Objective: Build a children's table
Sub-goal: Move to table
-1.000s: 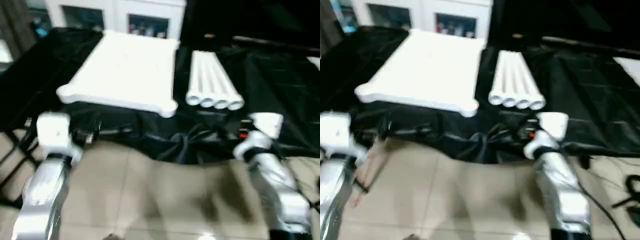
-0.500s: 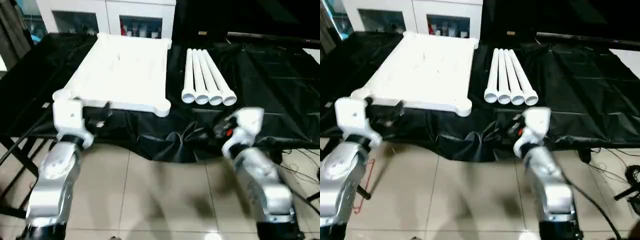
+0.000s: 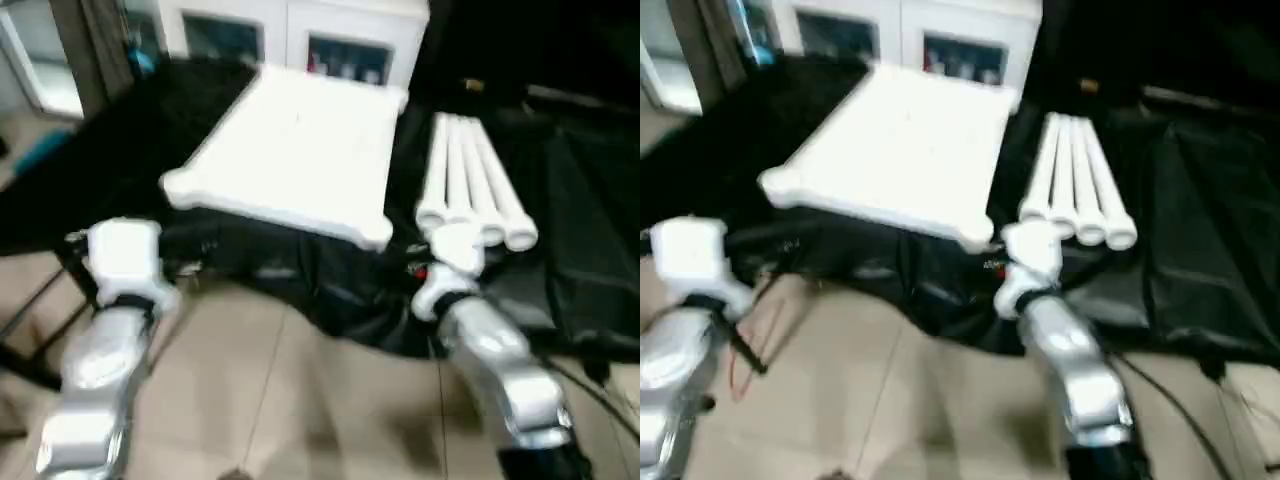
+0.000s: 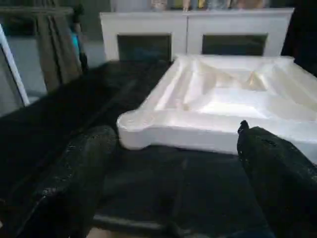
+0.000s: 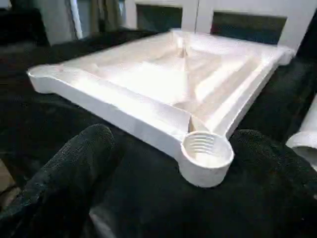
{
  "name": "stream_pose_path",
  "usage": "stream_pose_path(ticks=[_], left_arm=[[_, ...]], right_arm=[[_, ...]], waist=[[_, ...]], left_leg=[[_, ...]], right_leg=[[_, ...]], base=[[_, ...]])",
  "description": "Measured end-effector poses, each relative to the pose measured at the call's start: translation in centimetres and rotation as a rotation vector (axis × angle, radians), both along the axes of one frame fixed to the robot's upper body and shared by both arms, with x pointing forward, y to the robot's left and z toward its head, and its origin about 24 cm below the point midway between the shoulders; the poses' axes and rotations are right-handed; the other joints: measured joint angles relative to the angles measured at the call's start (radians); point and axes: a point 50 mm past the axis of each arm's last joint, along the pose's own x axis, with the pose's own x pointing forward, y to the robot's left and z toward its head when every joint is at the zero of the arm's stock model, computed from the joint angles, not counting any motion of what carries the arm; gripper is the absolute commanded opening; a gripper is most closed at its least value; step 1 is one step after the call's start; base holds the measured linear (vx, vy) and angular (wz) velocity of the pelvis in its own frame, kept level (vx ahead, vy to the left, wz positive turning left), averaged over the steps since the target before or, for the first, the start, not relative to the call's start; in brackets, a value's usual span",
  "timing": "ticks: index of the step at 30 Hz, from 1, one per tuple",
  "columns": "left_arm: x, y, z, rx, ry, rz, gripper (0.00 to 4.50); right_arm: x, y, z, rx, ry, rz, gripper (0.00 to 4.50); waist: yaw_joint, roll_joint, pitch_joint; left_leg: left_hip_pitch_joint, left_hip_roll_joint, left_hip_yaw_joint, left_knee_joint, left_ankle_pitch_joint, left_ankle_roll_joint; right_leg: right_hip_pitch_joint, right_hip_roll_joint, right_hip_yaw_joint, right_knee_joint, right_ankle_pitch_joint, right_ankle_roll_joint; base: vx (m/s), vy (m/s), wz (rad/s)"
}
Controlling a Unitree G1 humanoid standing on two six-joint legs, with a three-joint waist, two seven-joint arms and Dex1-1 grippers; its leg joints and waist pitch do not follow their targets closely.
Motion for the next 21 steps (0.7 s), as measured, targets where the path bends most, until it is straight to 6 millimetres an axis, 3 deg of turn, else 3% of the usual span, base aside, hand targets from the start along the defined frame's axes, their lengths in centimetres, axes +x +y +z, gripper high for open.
stream_pose_path(ticks=[1, 3, 5, 7, 21], left_arm=[[0.0, -0.3, 0.0, -0.007, -0.002, -0.007, 4.43], [0.1, -1.3, -0.2, -0.015, 0.003, -0.047, 4.43], [0.1, -1.3, -0.2, -0.012, 0.004, -0.049, 4.43], [0.1, -1.1, -0.1, -0.004, 0.003, -0.045, 4.43], [0.3, -1.5, 0.0, -0.012, 0.007, -0.070, 4.43]], right_arm=[[-0.2, -0.3, -0.3, -0.006, 0.008, -0.008, 4.37], [-0.4, -1.2, -0.7, -0.019, 0.026, -0.038, 4.37], [-0.5, -1.6, -1.0, -0.023, 0.034, -0.055, 4.37], [-0.5, -1.7, -0.9, -0.018, 0.033, -0.064, 4.37], [-0.3, -1.6, -0.7, -0.014, 0.024, -0.078, 4.37]], waist=[[0.008, -0.006, -0.002], [0.021, 0.008, 0.003], [0.031, 0.013, 0.001], [0.034, 0.015, -0.001], [0.032, 0.014, -0.004]], left_leg=[[0.001, 0.002, 0.020, 0.001, -0.002, 0.011], [0.007, 0.036, 0.049, -0.001, -0.003, 0.019], [0.012, 0.049, 0.059, -0.008, 0.005, -0.002], [0.017, 0.062, 0.062, -0.014, 0.007, -0.037], [0.013, 0.059, 0.065, -0.017, -0.007, -0.038]], right_leg=[[0.018, -0.001, 0.007, -0.008, 0.006, 0.047], [0.033, 0.014, 0.002, -0.029, 0.013, 0.045], [0.040, 0.023, 0.000, -0.038, 0.017, 0.042], [0.044, 0.033, 0.002, -0.049, 0.020, 0.041], [0.047, 0.034, 0.004, -0.064, 0.016, 0.052]], base=[[0.000, 0.000, 0.00], [0.000, 0.000, 0.00], [0.000, 0.000, 0.00], [0.000, 0.000, 0.00], [0.022, 0.004, 0.01]])
